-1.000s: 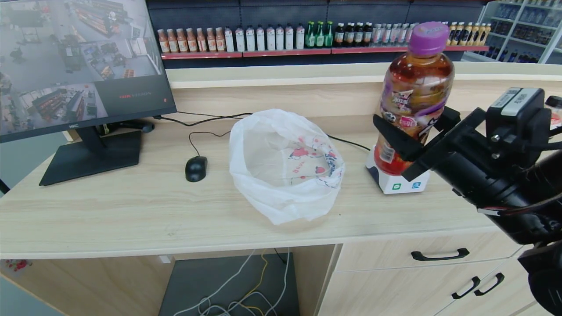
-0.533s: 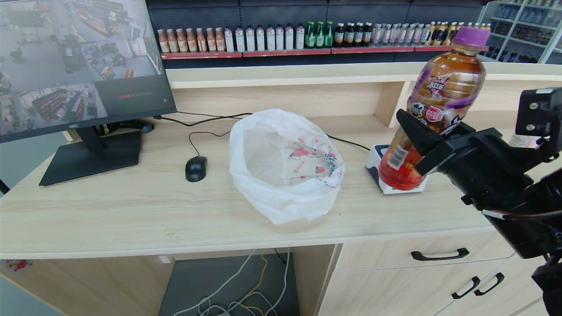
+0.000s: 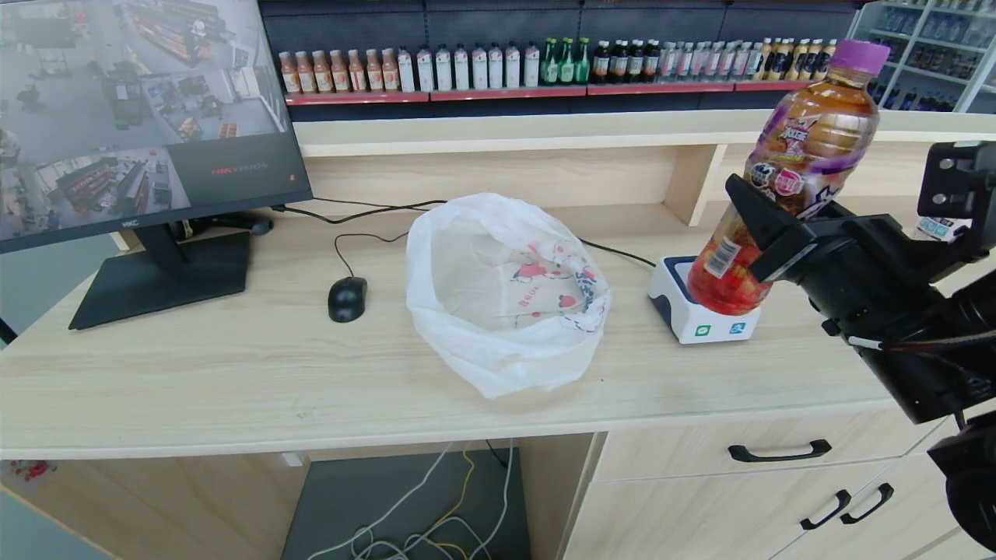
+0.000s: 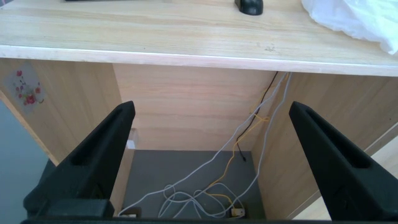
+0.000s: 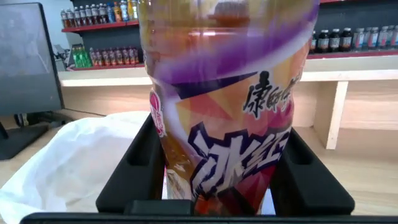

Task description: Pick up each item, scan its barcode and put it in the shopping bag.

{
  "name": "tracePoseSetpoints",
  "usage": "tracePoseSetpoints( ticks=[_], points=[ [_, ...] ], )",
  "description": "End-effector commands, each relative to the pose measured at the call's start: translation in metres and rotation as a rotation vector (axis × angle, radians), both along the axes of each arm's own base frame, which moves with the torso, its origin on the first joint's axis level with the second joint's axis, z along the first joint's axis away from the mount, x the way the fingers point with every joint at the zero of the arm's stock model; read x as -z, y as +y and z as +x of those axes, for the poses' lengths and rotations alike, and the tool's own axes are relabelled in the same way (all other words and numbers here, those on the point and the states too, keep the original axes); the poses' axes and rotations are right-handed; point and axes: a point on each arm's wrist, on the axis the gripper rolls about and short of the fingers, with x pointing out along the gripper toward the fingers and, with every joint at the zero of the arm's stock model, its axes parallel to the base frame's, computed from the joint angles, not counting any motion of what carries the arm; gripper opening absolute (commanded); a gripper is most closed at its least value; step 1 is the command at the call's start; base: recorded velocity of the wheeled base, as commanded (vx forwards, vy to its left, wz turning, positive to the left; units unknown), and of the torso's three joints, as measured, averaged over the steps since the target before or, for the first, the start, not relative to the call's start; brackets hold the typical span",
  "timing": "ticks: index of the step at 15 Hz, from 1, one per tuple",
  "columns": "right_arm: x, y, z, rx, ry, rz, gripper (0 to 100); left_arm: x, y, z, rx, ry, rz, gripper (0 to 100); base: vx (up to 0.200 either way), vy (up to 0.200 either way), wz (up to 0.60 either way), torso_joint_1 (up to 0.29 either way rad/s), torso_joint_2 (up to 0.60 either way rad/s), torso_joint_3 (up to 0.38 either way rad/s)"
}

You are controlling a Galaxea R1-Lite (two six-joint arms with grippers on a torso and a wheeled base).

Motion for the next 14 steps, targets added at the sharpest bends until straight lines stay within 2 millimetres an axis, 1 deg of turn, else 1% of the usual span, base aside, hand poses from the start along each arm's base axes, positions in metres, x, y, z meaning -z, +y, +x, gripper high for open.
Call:
tracePoseSetpoints(
  ticks=[1, 3, 4, 14],
  points=[
    [-0.004, -0.002, 0.01, 0.02, -0.018, 0.006, 0, 0.0, 0.0, 0.0, -0.001, -0.002, -0.001, 100, 0.0, 0.0, 0.0, 0.0, 0.0, 0.0],
    [-0.008, -0.009, 0.015, 0.052, -0.033, 0.012, 0, 0.0, 0.0, 0.0, -0.001, 0.0, -0.003, 100, 0.0, 0.0, 0.0, 0.0, 0.0, 0.0],
    [-0.008, -0.01, 0.015, 0.052, -0.033, 0.015, 0, 0.0, 0.0, 0.0, -0.001, -0.002, -0.006, 100, 0.0, 0.0, 0.0, 0.0, 0.0, 0.0],
    [-0.015, -0.012, 0.01, 0.053, -0.056, 0.027, 0, 0.0, 0.0, 0.0, -0.001, 0.0, -0.015, 100, 0.0, 0.2, 0.0, 0.001, 0.0, 0.003]
  ],
)
